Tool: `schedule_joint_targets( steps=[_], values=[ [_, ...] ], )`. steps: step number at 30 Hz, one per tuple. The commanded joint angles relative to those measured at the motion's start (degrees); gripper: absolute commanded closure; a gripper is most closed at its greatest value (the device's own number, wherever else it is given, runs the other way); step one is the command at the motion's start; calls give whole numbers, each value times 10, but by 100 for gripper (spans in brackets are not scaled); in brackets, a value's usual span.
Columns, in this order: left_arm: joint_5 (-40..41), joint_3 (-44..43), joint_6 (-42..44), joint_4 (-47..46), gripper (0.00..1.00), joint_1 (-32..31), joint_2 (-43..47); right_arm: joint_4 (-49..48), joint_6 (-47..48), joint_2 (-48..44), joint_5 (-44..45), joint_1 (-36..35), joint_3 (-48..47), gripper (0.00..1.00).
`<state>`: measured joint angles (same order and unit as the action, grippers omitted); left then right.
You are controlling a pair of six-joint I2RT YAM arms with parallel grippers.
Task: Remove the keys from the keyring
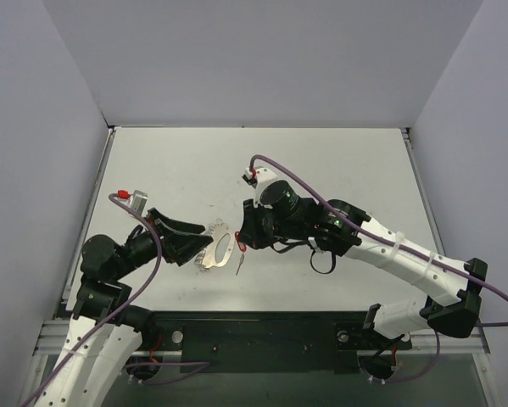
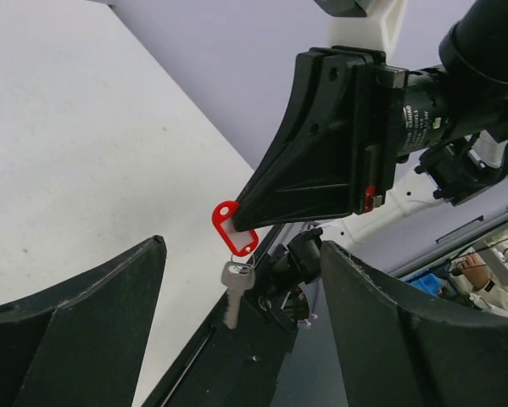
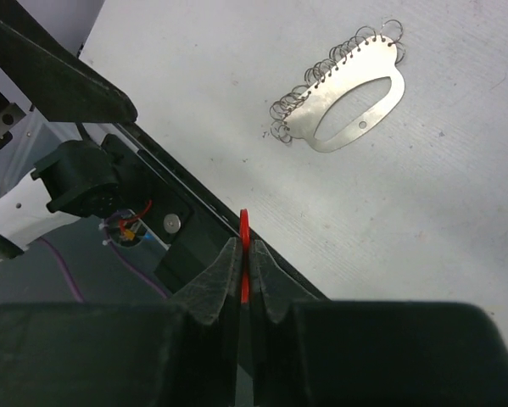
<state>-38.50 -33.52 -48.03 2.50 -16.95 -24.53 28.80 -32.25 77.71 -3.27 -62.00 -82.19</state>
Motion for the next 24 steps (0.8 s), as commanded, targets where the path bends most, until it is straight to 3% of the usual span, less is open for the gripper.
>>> schedule_joint_targets(
  steps=[1,7,13,19,24],
  values=[
    [-52,-1,-19,-93,19,-7,-5,5,-39,-16,25,-10,-39,100],
    [-41,-13,5,-101,18,-40,-27,5,-69,-14,47,-20,-69,100],
    [3,-30,60,-80,9,-138,-54,9,-75,0,60,-37,-100,100],
    [53,-35,84,-75,10,-196,-66,13,-78,9,63,-46,-126,100],
    [75,-50,98,-66,14,-208,-66,21,-79,17,65,-53,-141,100]
  ],
)
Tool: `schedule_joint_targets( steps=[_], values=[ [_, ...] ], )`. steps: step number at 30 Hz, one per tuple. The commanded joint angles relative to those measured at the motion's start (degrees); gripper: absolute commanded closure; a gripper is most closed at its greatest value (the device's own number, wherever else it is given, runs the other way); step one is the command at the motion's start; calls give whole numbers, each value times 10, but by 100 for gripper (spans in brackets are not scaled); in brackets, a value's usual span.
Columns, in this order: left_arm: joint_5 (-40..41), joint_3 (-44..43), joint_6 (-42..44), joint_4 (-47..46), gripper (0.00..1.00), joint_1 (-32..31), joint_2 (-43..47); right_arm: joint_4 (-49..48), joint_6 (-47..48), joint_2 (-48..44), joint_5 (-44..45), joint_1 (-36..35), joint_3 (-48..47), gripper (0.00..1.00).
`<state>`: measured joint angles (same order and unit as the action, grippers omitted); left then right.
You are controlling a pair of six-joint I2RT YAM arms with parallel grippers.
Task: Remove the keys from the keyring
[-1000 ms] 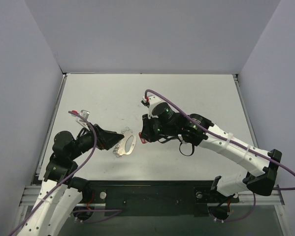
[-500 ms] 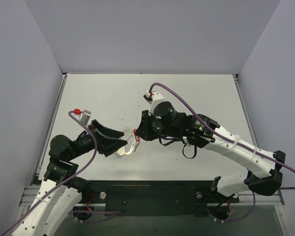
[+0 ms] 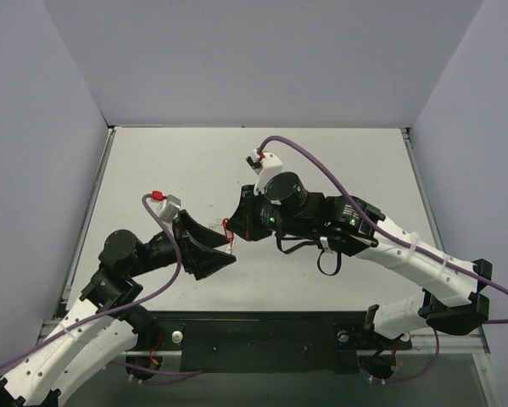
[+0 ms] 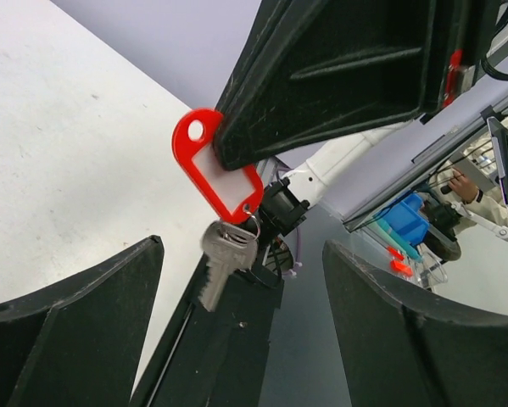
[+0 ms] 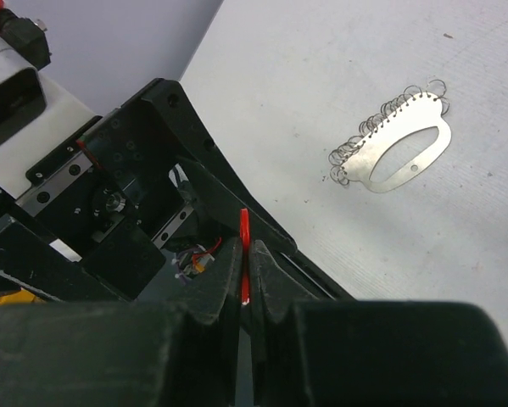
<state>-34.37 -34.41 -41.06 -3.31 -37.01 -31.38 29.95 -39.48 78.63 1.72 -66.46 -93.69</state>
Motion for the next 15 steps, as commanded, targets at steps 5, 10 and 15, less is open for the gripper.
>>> schedule_joint_targets(
  steps=[5,10,15],
  values=[
    [40,-57,45,18,15,-10,6,12,-9,10,15,-17,-35,100],
    [41,-62,55,32,21,-11,9,12,-10,14,19,-25,-47,100],
    [47,-57,56,52,27,-11,18,12,-10,17,18,-31,-56,100]
  ],
)
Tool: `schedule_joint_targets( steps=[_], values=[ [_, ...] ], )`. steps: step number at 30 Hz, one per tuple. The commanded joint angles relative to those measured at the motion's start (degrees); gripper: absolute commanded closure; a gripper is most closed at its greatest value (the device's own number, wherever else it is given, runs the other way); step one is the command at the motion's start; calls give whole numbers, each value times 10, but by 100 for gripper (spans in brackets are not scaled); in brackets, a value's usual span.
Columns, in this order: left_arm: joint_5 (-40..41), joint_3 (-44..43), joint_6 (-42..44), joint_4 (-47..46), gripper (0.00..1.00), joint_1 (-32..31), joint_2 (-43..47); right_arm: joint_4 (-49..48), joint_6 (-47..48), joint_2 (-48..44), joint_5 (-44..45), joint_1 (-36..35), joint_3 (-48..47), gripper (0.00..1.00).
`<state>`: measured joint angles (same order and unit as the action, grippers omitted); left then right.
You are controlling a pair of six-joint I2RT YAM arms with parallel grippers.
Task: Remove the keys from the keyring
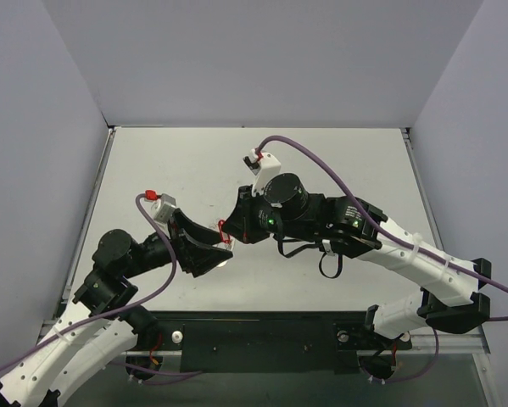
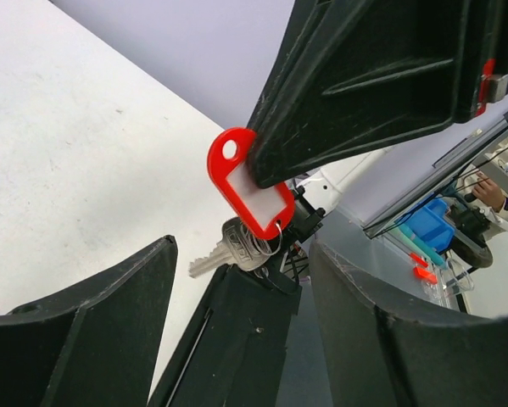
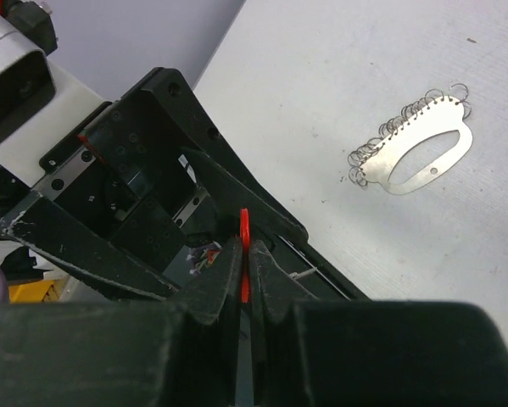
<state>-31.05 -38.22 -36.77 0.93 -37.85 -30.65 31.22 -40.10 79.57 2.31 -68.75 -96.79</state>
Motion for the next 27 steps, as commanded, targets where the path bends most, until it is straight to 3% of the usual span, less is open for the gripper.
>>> schedule_joint_targets(
  steps=[1,15,27],
  values=[
    [17,-19,12,11,27,-3,14,-1,-3,7,12,-9,-25,100],
    [-4,-35,-1,14,29,-3,33,-32,48,12,-6,-40,-28,100],
    [-2,-41,-1,21,61,-3,38,-33,60,24,-13,-54,-39,100]
  ],
)
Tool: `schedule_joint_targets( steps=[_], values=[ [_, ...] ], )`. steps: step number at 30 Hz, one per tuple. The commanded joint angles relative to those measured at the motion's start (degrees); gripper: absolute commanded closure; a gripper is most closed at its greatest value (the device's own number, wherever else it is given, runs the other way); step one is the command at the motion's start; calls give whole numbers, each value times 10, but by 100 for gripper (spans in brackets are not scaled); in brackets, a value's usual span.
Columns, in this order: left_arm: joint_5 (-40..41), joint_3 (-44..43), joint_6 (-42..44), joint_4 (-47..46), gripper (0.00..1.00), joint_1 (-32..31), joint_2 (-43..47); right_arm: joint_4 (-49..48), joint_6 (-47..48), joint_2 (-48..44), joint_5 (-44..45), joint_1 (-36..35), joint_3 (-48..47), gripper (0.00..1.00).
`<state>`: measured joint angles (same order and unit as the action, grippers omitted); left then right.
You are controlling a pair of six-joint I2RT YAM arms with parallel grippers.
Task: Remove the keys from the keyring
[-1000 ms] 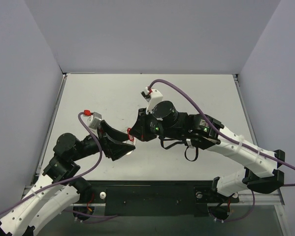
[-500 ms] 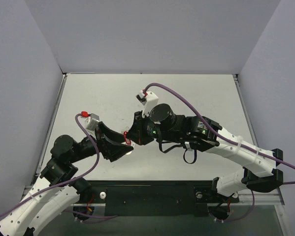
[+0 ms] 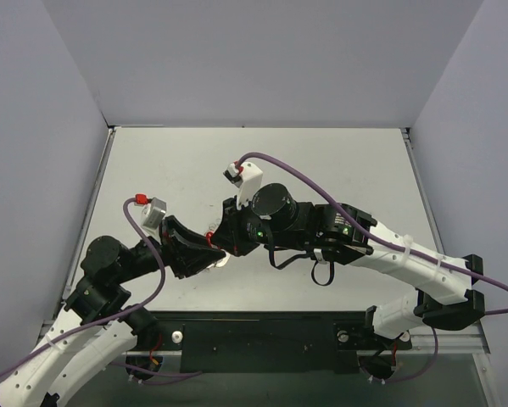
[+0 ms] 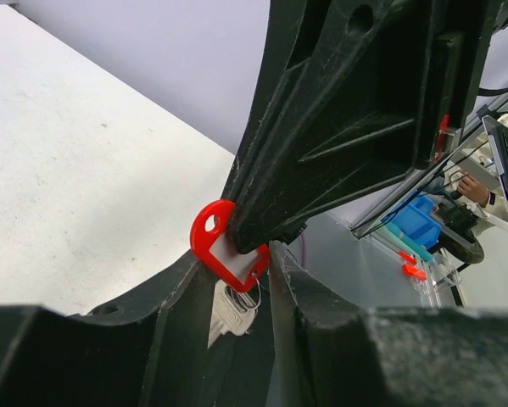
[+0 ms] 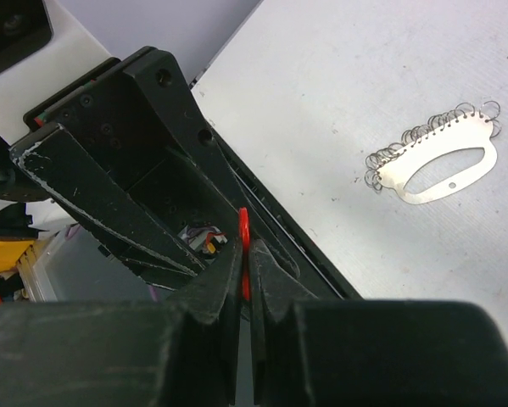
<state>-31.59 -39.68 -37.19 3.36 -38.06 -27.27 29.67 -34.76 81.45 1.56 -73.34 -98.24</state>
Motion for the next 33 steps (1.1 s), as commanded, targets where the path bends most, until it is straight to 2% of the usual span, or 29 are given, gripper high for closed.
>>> schedule_joint_targets(
  steps=[1,7,10,18,22,33],
  values=[
    [6,-29,2,-3,61,-1,5,-17,7,5,-4,-8,-24,100],
    [8,-27,-1,2,64,-1,11,-15,7,6,0,-10,-27,100],
    [7,-27,-3,3,71,-1,13,-13,8,6,3,-10,-27,100],
    [7,-24,-9,2,75,-1,11,-12,8,9,2,-11,-32,100],
    [11,-28,-10,-2,74,-1,12,-10,7,11,0,-13,-31,100],
    [17,-28,-13,-3,63,-1,10,-8,9,13,0,-14,-35,100]
  ],
)
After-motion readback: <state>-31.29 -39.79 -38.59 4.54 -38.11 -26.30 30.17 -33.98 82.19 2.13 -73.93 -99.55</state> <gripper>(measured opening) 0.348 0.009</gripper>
